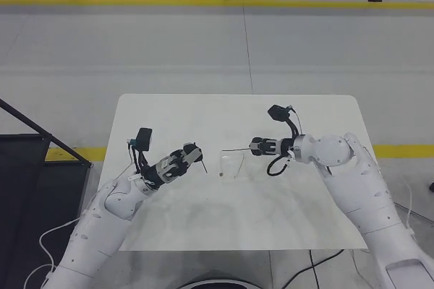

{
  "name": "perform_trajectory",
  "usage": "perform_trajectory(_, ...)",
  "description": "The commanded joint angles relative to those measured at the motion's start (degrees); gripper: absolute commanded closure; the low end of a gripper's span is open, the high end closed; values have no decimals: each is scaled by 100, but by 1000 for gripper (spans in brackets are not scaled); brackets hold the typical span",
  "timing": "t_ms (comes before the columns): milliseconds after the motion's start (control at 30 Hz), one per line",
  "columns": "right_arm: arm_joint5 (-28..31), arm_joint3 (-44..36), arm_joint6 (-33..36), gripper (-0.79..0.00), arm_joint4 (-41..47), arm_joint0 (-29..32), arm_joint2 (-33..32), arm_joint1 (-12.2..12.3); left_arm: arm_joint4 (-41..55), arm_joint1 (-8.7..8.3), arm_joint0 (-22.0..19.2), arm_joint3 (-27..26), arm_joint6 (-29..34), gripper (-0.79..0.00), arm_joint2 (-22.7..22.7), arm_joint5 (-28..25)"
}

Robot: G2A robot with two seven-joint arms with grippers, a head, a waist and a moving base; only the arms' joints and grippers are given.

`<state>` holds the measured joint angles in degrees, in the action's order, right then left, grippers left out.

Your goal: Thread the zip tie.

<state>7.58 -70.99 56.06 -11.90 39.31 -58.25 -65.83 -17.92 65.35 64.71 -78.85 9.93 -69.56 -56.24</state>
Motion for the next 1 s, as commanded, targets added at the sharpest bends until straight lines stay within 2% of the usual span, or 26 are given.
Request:
perform_trajectory(0, 11, -481, 43, 0, -39, 348, -295, 106, -281, 8, 61, -141, -182, 0, -70, 147)
perform_trajectory(100, -6, -1197, 91, 0, -104, 852, -687, 241, -992, 39, 170, -313, -653, 0, -152, 339)
perform_trajectory(167, -3, -1678, 100, 0, -109, 1184, -928, 313, -1684, 76, 251, -424, -1185, 0, -205, 633)
perform_trajectory(267, 157, -2309, 13, 0, 13, 1669, -1256, 394, -2672, 147, 386, -538, -2033, 0, -100, 1032)
perform_trajectory(400, 329, -2822, -217, 0, 152, 2155, -1566, 456, -3671, 222, 440, -521, -2788, 0, 132, 1493)
perform_trajectory(733, 371, -2871, -211, 0, 193, 2210, -1594, 464, -3715, 227, 439, -512, -2819, 0, 149, 1512)
perform_trajectory(900, 366, -2972, -389, 0, 161, 2292, -1576, 461, -4184, 294, 392, -520, -2729, 0, 411, 2128)
perform_trajectory(967, 384, -3085, -441, 0, 170, 2347, -1575, 465, -4237, 325, 331, -423, -2833, 0, 521, 2128)
